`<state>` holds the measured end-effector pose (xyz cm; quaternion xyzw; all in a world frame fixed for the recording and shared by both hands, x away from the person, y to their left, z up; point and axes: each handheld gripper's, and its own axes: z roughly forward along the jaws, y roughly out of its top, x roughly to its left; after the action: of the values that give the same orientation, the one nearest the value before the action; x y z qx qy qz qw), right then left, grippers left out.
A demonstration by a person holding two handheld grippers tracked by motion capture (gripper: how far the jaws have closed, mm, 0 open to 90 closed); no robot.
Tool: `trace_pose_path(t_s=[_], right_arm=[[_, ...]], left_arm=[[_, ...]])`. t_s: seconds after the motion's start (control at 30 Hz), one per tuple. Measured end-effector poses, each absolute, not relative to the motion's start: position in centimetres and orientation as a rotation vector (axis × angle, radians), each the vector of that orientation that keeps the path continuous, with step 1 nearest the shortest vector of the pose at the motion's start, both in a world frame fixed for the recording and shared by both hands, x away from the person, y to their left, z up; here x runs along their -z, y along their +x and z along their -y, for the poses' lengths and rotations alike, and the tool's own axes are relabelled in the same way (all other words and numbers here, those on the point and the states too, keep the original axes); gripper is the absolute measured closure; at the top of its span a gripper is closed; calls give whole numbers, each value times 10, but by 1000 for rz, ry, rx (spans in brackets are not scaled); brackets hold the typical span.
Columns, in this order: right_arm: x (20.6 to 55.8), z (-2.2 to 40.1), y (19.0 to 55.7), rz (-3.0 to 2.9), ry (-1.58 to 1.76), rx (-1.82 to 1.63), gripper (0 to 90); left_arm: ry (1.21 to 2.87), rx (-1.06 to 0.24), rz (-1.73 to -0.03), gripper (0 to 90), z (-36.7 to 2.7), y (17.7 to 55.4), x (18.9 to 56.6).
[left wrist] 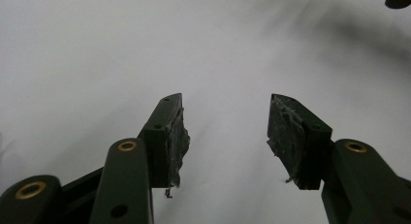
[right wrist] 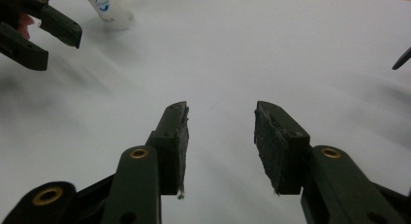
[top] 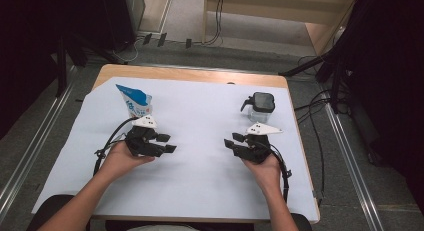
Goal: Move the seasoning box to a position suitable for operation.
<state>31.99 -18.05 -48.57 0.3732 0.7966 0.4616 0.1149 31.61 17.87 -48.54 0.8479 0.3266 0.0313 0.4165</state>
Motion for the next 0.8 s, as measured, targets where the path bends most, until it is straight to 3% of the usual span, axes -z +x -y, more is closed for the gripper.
trace_pose_path(t_s=[0.2, 0.8], right_arm=[[487, 180, 321, -2354, 1108, -1353, 551], [486, 184, 322, -2321, 1118, -1356, 533]], left_arm=[[2124, -72, -828, 427, -183, 318, 488], [2140, -63, -826, 423, -190, 314, 489]])
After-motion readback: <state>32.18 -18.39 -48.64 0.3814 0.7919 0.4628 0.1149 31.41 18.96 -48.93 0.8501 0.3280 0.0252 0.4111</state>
